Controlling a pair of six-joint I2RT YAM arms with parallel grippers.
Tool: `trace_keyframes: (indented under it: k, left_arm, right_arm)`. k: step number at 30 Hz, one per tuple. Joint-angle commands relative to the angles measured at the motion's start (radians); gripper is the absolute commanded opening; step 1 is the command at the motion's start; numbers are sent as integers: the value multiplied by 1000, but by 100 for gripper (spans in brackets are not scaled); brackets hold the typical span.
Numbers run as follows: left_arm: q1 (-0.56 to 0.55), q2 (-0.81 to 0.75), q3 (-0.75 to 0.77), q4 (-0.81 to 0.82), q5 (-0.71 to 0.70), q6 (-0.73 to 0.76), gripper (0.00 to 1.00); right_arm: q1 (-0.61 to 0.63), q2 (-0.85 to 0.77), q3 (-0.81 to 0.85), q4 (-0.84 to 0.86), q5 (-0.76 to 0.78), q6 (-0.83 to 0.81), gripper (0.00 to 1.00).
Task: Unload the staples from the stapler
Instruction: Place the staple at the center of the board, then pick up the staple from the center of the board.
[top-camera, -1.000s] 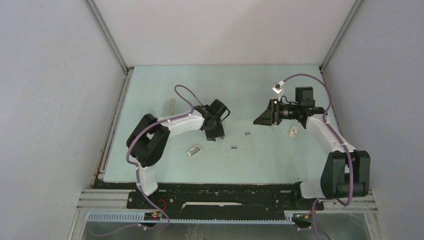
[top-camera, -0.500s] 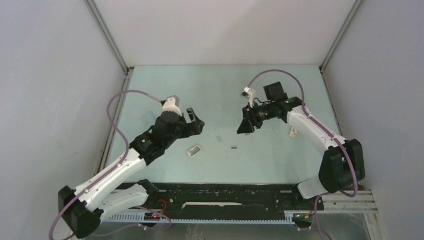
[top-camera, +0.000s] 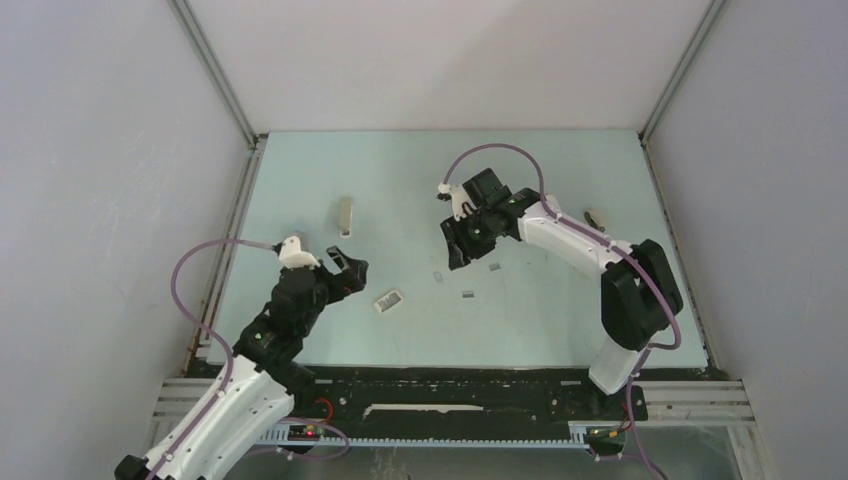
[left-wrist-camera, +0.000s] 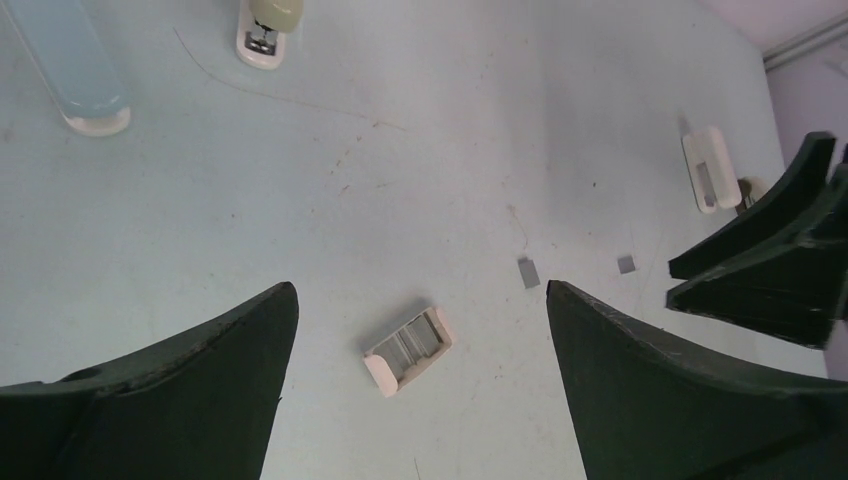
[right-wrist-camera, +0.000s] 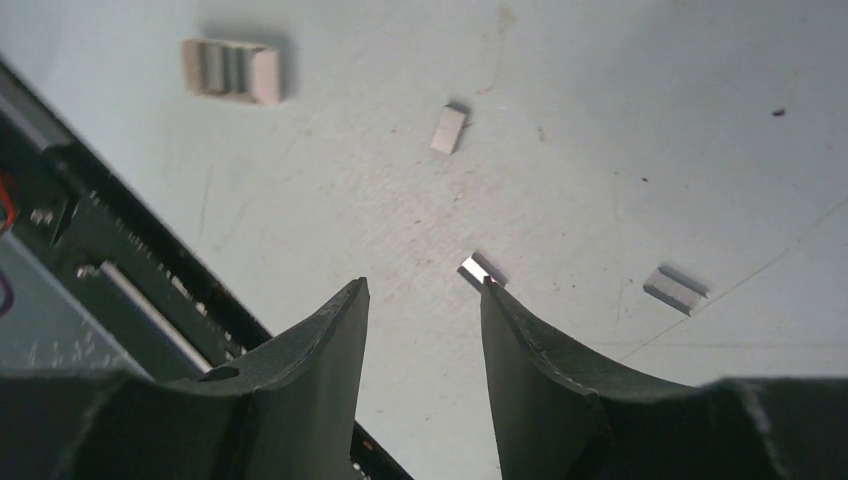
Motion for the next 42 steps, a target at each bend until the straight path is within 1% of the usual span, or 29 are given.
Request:
trace_keyframes:
  k: [1, 6, 12, 16, 19, 26, 32, 40, 42]
  left_arm:
    - [27, -31, -32, 45, -31, 14, 100]
    - [28, -44, -51, 33, -68, -24, 100]
    - [27, -97, -110, 51, -91, -106, 100]
    - [28, -104, -114, 55, -95, -112, 100]
    - [29, -78, -114, 64, -90, -115, 100]
    - [28, -41, -108, 69, -81, -118, 100]
    - [29, -75, -132, 80, -97, -132, 100]
    - [29, -42, -126, 98, -93, -118, 100]
    - [29, -39, -124, 97, -91, -117, 100]
  right_arm:
    - [53, 38, 46, 28, 170, 149, 55]
    - [88, 77, 52, 41, 175, 202, 56]
    - [101, 129, 93, 25, 233, 239, 56]
    - [118, 170, 114, 16, 307, 238, 56]
    - [120, 211, 144, 1, 335, 237, 55]
    - [130, 367, 338, -76, 304, 248, 52]
    - [163, 399, 332, -81, 308, 244, 50]
    - [204, 425, 338, -84, 383, 212, 49]
    - [205, 434, 347, -89, 424, 209, 49]
